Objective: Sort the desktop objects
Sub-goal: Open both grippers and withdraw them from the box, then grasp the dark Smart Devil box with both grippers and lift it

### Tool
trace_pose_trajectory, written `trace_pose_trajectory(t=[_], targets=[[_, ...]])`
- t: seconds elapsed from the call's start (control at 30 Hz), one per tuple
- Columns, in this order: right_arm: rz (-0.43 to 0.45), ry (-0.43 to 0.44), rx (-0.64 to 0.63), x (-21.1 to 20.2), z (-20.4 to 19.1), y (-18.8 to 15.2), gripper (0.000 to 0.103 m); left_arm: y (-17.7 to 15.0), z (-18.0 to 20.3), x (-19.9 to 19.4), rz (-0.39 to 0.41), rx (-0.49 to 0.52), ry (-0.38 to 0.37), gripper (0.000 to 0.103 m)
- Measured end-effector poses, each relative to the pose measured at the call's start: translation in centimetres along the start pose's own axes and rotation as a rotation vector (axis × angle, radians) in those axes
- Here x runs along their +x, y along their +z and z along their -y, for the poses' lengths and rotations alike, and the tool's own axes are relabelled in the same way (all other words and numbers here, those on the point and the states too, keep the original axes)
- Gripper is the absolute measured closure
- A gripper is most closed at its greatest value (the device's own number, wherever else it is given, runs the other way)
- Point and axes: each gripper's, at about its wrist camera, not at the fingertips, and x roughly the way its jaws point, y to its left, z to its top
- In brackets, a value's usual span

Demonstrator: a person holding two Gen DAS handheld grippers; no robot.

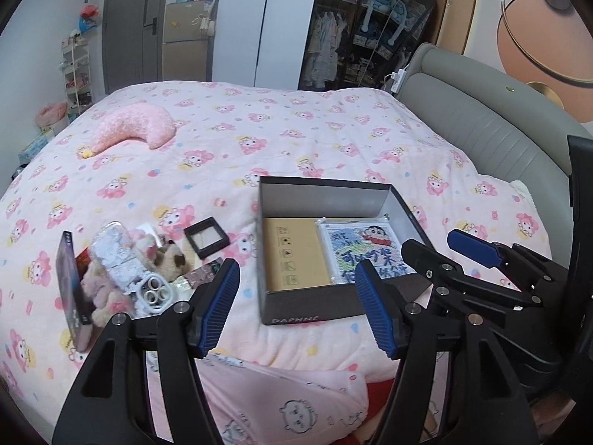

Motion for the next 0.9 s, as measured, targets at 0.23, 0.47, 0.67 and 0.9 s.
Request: trace_pose_trajectory(t=[0.23, 0.47, 0.67, 0.9], targets=[[-0.026, 0.019, -0.043, 1.3, -4.5, -0.1, 0.052, -1.4, -5.0, -0.6, 0.013, -0.097, 0.064, 0.035], [-0.048, 0.094, -0.109, 3.2, -10.9, 0.1, 0.052, -3.2, -11.4, -1.8, 0.037, -0.208, 0.156, 0.035], [-0.080, 0.148, -0.205, 4.8, -16.6, 0.0, 0.052, -4.9, -16.2, -2.3, 0.035, -0.301, 0.213, 0.035], [-0.103, 0.181, -0.284, 6.7, -21.8, -0.7, 0.052, -6.8, -20.7, -1.9, 0.014, -0.384, 0.266, 0.037]])
